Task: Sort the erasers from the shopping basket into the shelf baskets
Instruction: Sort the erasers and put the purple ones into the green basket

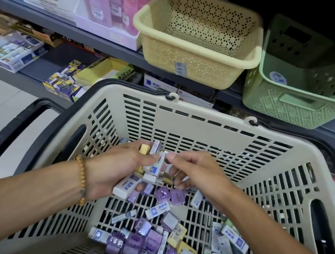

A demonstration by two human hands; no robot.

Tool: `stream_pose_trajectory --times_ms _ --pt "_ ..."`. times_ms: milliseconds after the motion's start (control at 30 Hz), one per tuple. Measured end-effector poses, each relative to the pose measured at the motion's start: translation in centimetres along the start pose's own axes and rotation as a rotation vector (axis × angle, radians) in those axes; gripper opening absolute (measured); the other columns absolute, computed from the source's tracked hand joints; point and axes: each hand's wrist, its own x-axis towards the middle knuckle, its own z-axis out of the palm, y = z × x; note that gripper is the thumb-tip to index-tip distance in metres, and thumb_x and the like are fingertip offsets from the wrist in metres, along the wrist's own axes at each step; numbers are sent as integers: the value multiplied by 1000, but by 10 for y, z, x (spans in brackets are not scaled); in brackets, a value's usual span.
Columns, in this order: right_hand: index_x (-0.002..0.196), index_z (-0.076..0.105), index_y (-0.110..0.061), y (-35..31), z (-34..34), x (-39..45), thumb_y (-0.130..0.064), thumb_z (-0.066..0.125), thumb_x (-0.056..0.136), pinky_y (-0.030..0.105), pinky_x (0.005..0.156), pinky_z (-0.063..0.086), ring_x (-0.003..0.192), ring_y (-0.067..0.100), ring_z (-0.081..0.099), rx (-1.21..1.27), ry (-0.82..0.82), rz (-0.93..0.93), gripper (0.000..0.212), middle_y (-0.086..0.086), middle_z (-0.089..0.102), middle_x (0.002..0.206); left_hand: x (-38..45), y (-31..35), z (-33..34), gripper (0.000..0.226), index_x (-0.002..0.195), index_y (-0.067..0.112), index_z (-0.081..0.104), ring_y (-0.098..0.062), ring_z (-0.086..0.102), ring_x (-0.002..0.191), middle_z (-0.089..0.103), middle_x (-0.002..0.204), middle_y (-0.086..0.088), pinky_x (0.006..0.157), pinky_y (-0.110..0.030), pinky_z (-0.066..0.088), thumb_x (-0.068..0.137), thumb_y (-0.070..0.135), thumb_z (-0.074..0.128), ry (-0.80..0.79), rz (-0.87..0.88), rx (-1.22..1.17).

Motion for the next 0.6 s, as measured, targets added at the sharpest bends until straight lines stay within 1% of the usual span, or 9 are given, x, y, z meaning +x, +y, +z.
stream_pose_trajectory --times_ms 67,133,200,267,333,367,433,500,600 --pt "85 76 -18 -4 8 -3 -38 71 87 18 54 48 58 8 61 -10 -2 -22 21 -4 68 67 -1 -1 2 40 126 24 57 -24 53 69 72 90 -11 49 -31 46 87 19 65 7 7 14" --pt "77 76 -18 -5 11 -3 -28 72 88 19 49 45 53 8 55 58 19 -7 15 -3 62 62 -1 -2 6 34 124 24 59 -19 58 63 73 89 -9 46 -28 48 90 16 62 13 8 14" --pt "65 73 -19 -3 11 -1 -18 69 88 21 46 42 50 10 50 156 33 33 24 -1 58 60 0 -4 9 27 120 24 62 -16 60 59 73 90 -8 44 -26 47 94 16 59 33 9 26" --pt "60 71 -18 1 7 1 -13 64 90 22 46 40 49 11 48 234 58 70 31 1 56 61 2 -5 9 23 117 23 62 -14 58 61 73 91 -8 43 -26 46 95 15 57 83 10 43" --pt "68 70 -13 7 -2 3 -11 59 92 23 45 40 48 12 48 289 114 93 27 2 57 60 5 -6 7 19 112 19 62 -14 56 64 72 94 -10 44 -24 45 96 11 56 141 9 82" --pt "73 70 -9 10 -8 4 -10 57 94 24 46 41 48 13 49 278 155 101 24 3 59 60 6 -6 6 17 110 18 61 -14 55 66 71 98 -12 44 -24 44 96 10 56 167 3 99" --pt "81 68 -4 16 -22 7 -9 56 95 24 46 44 49 14 53 167 238 131 19 5 63 63 8 -7 4 12 107 13 59 -14 55 66 70 100 -12 44 -25 43 95 11 58 190 -3 122" --pt "82 67 -1 25 -29 12 -7 56 94 23 45 46 49 14 57 71 277 178 17 8 66 64 8 -7 4 12 106 9 58 -13 55 63 71 97 -12 43 -25 43 95 13 59 185 3 153" --pt "86 68 2 36 -26 23 -4 58 95 22 44 47 50 17 63 49 291 247 15 11 69 65 9 -8 4 13 101 5 53 -14 54 59 73 94 -13 42 -23 42 95 14 60 196 -2 154"
